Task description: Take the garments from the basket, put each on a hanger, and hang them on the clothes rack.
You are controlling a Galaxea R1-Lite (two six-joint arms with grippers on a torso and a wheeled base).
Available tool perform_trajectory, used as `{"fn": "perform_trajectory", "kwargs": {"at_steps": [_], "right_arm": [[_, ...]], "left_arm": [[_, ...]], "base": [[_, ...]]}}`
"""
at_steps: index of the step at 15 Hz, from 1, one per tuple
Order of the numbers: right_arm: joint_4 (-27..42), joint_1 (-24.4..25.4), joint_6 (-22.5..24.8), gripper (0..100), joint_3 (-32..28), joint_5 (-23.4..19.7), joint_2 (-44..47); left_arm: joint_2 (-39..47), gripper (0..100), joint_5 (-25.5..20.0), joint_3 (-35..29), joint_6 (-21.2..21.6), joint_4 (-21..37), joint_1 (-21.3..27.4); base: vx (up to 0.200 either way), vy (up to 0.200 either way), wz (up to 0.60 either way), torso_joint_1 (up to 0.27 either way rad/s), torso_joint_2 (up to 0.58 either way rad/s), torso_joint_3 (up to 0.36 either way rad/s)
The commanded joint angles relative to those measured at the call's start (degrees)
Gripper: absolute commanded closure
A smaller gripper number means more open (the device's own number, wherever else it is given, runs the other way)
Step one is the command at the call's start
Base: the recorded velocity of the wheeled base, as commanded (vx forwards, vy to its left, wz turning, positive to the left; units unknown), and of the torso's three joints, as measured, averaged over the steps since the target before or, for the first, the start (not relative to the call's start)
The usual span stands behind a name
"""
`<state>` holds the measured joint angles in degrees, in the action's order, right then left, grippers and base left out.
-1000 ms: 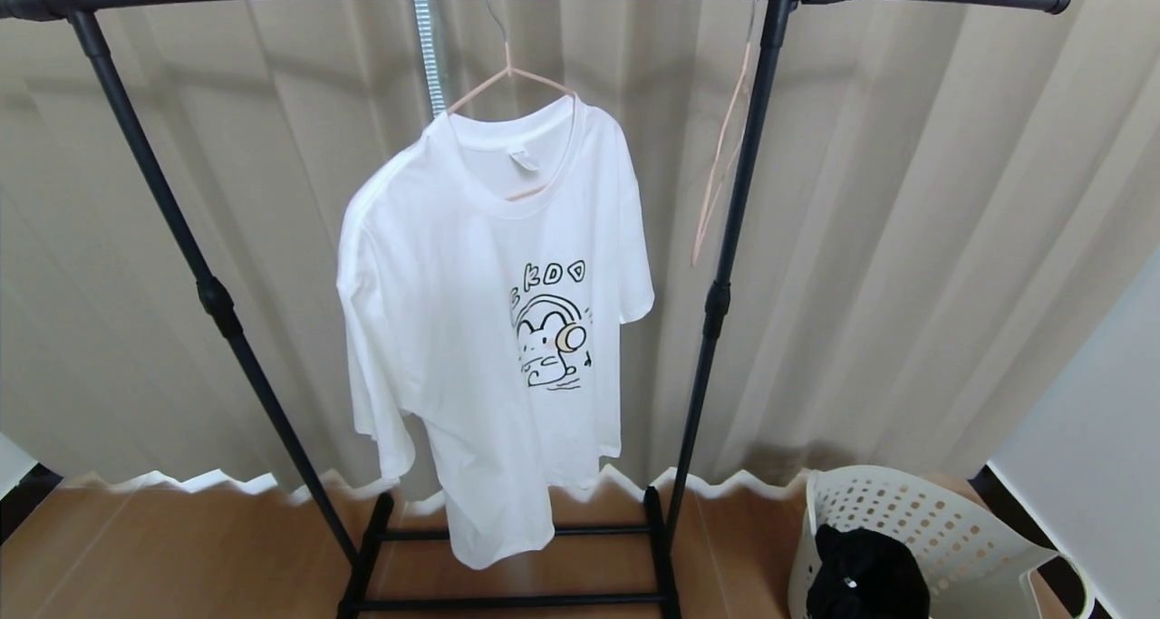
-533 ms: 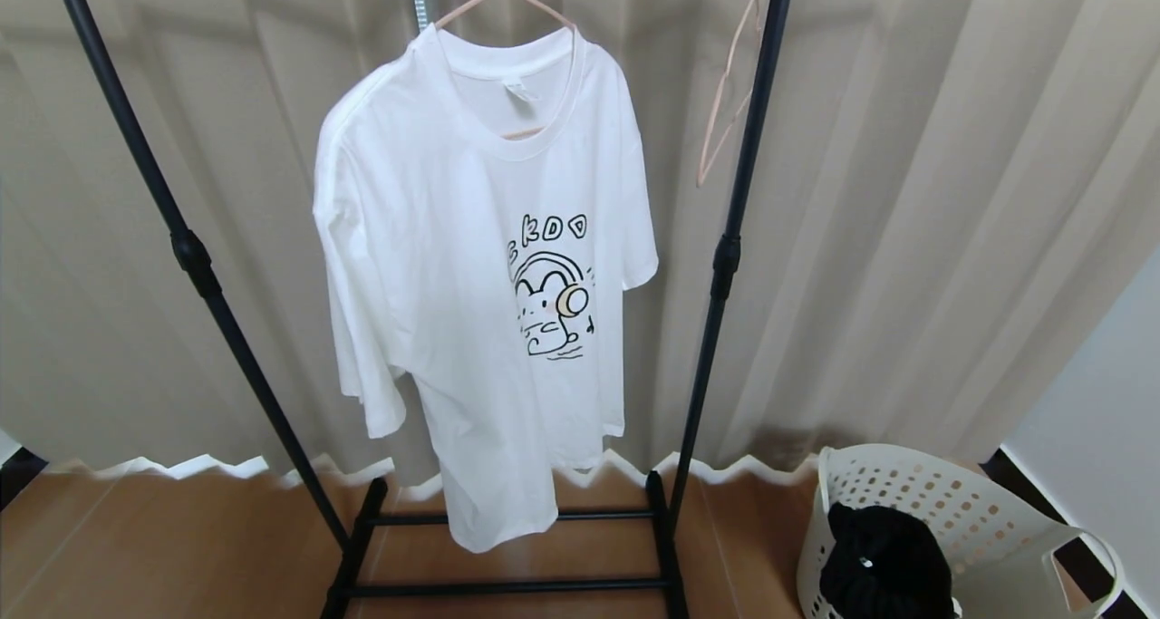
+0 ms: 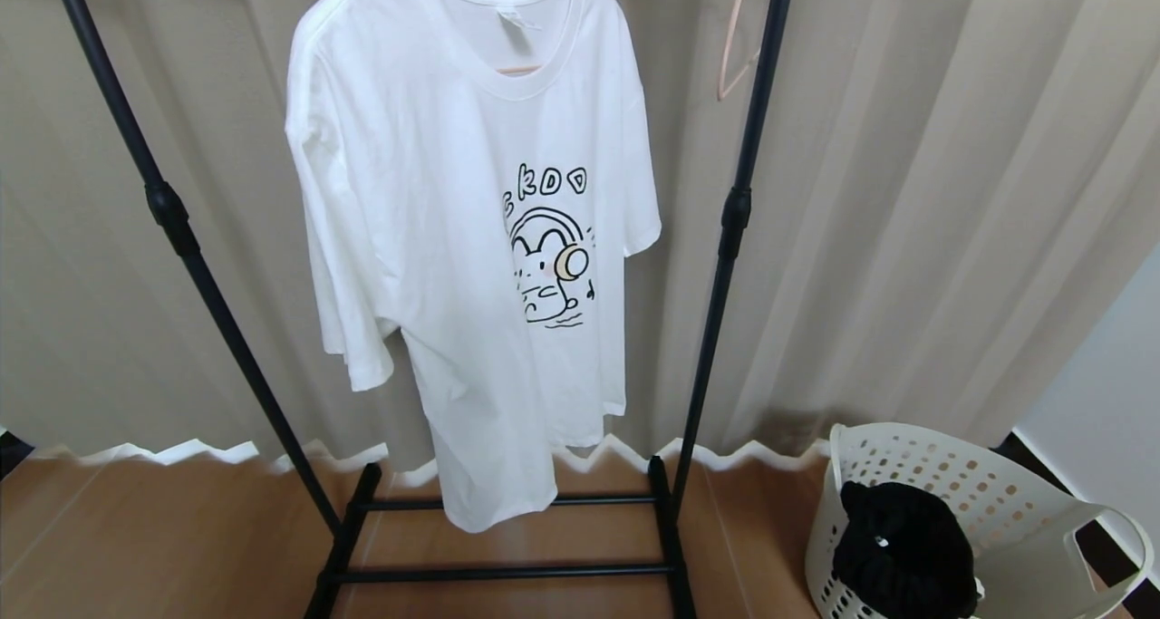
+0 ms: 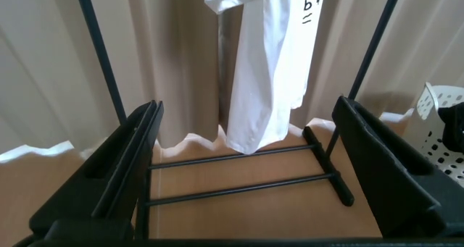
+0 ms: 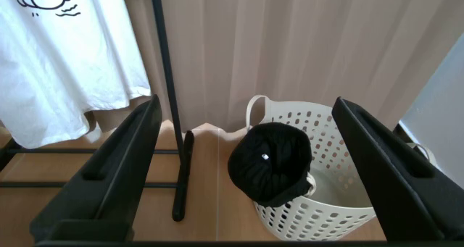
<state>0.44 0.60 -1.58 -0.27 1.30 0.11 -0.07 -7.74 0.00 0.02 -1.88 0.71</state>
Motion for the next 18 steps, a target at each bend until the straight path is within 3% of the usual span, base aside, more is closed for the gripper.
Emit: {"fn": "perform_trajectory", "kwargs": {"at_steps": [1,11,14,18], "right_arm": [[0.0,0.0,0.0,0,0.0,0.0,0.0],[0.0,0.0,0.0,0,0.0,0.0,0.0],[0.0,0.0,0.0,0,0.0,0.0,0.0],[0.0,0.0,0.0,0,0.0,0.0,0.1]], "left_arm": [[0.1,0,0.0,0.0,0.0,-0.1,0.0],[0.1,0,0.0,0.0,0.0,0.0,0.0],[0.1,0,0.0,0.0,0.1,0.0,0.0],[0.1,0,0.0,0.0,0.1,0.0,0.0]], "base": [[0.000,0.000,-0.60,0.007,0.07,0.066],[0.000,0.000,-0.60,0.000,0.01,0.008],[0.000,0.000,0.00,0.000,0.00,0.000],[0.000,-0.200,0.00,-0.001,0.00,0.004]]}}
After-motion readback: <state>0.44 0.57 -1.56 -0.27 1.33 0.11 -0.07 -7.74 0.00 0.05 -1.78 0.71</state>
